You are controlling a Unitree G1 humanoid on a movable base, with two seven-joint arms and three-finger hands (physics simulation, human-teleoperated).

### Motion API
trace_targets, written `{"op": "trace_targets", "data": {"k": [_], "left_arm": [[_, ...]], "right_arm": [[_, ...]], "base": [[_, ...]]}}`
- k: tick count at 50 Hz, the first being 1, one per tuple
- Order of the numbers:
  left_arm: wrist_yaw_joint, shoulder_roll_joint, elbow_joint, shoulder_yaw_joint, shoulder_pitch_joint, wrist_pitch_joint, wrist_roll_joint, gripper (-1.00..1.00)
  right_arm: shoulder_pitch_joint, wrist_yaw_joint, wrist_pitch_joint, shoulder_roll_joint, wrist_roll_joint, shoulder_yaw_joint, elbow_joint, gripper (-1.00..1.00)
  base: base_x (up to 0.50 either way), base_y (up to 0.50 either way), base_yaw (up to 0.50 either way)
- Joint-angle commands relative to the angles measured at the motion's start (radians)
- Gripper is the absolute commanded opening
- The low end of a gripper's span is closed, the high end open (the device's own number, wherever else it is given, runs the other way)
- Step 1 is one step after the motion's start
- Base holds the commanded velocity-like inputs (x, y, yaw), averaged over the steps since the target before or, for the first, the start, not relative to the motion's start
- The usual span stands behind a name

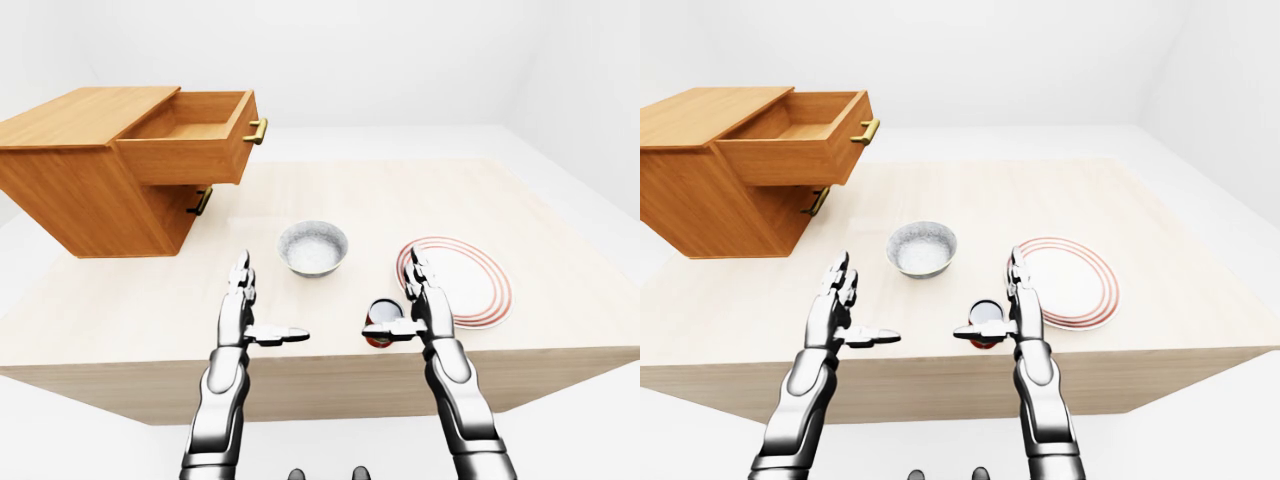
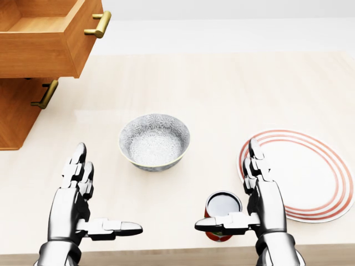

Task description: Put the bowl on top of the cabinet.

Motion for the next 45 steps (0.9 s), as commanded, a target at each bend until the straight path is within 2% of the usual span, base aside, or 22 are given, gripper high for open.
{"op": "trace_targets", "data": {"k": [1,3,10,19,25,31,36,38,41,45], "left_arm": [[-0.034,0.008,0.055,0.016,0.012,-0.058,-0.005,1.00],[-0.033,0.008,0.086,0.014,0.011,-0.081,0.001,1.00],[-0.025,0.010,0.169,0.015,-0.012,-0.081,0.012,1.00],[-0.032,0.012,0.106,0.017,0.008,-0.081,0.002,1.00],[-0.032,0.012,0.082,0.020,0.009,-0.061,-0.001,1.00],[-0.021,0.015,0.077,0.029,-0.003,-0.020,-0.004,1.00],[-0.022,0.015,0.057,0.030,0.002,-0.003,-0.007,1.00],[-0.022,0.014,0.049,0.030,0.004,-0.002,-0.008,1.00],[-0.021,0.013,0.048,0.032,0.009,-0.029,-0.011,1.00],[-0.022,0.017,0.055,0.038,0.003,-0.033,-0.016,1.00]], "right_arm": [[-0.015,0.010,0.033,-0.006,0.016,-0.013,0.018,1.00],[-0.012,0.006,0.036,-0.006,0.007,-0.007,0.011,1.00],[-0.022,0.005,0.029,-0.006,-0.002,-0.006,0.036,1.00],[-0.013,-0.001,0.041,-0.006,-0.008,-0.004,0.015,1.00],[-0.017,-0.005,0.041,-0.006,-0.012,-0.005,0.020,1.00],[-0.019,0.003,0.065,-0.004,0.001,-0.005,0.008,1.00],[-0.026,0.002,0.055,-0.005,0.004,-0.008,0.026,1.00],[-0.026,0.002,0.057,-0.005,0.005,-0.007,0.023,1.00],[-0.022,0.007,0.046,-0.006,0.009,-0.008,0.021,1.00],[-0.023,0.006,0.048,-0.007,0.014,-0.012,0.022,1.00]], "base": [[0.00,0.00,0.00],[0.00,0.00,0.00],[0.00,0.00,0.00],[0.00,0.00,0.00],[0.00,0.00,0.00],[0.00,0.00,0.00],[0.07,0.00,0.00],[0.27,0.00,0.00],[0.38,0.00,0.00],[0.50,0.00,0.00]]}}
